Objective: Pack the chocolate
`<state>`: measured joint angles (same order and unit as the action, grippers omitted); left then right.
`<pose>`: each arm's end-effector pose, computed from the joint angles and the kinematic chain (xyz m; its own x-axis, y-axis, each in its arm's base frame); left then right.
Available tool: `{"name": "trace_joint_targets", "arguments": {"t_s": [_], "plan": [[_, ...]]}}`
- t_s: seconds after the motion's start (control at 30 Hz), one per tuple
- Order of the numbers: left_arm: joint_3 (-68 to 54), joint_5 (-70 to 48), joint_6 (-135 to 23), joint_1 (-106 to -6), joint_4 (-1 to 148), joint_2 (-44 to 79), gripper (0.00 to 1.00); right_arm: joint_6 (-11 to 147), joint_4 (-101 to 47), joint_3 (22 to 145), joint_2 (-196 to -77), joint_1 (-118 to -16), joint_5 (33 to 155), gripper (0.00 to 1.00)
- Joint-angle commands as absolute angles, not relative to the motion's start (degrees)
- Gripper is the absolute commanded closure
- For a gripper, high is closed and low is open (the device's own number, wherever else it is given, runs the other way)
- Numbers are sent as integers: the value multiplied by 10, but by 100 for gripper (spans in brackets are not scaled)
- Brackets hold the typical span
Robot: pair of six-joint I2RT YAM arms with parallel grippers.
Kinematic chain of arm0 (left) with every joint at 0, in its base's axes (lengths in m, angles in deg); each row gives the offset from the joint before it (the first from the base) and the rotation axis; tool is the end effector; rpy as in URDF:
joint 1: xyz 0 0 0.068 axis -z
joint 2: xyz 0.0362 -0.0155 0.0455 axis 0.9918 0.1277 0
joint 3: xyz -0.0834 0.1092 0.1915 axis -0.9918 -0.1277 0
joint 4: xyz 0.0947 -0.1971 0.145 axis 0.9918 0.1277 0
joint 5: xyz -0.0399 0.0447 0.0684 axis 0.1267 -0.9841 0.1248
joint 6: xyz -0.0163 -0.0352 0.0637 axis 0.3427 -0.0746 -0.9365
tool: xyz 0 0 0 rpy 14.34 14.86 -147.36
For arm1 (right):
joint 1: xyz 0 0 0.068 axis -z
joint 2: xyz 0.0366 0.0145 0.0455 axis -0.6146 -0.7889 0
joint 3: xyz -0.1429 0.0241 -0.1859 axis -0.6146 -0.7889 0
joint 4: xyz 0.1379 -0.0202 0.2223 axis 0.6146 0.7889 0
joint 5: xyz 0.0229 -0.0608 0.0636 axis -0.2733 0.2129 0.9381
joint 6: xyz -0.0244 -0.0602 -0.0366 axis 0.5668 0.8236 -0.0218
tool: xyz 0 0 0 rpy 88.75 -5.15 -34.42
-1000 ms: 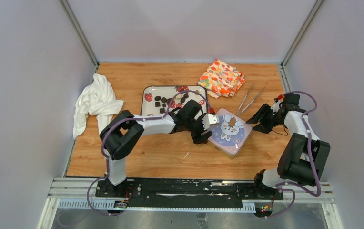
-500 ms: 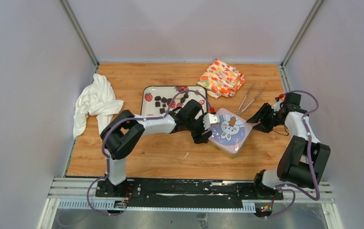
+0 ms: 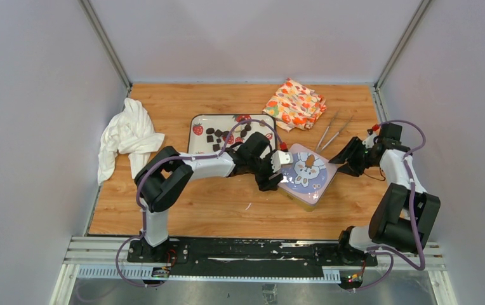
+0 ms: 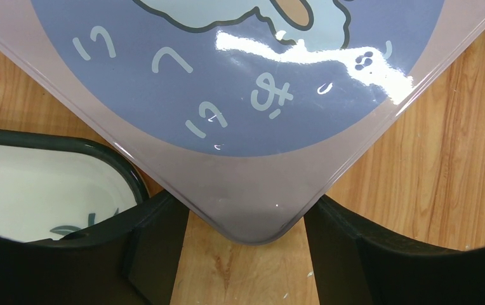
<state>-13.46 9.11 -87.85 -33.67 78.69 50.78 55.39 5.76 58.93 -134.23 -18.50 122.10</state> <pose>0.2427 -0.3244 0.1103 -0.1393 0.6200 -0.7721 0.9893 0.1216 -0.0809 0.2785 -0.0594 0.1648 -0.7754 0.5612 -0.2896 0.2765 0.7140 0.6432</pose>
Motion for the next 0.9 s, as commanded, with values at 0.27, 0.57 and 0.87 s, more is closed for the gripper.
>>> {"name": "trace_joint_targets", "arguments": {"t_s": [0.27,0.57,0.87], "plan": [[-113,122,-883,-322,763,516,31,562,106,596,-1318,-180,1228,48],[-113,123,-884,-319,763,519,31,571,118,582,-1302,-179,1192,48],[-113,120,-882,-313,763,525,31,578,118,560,-1299,-178,1151,48]]}}
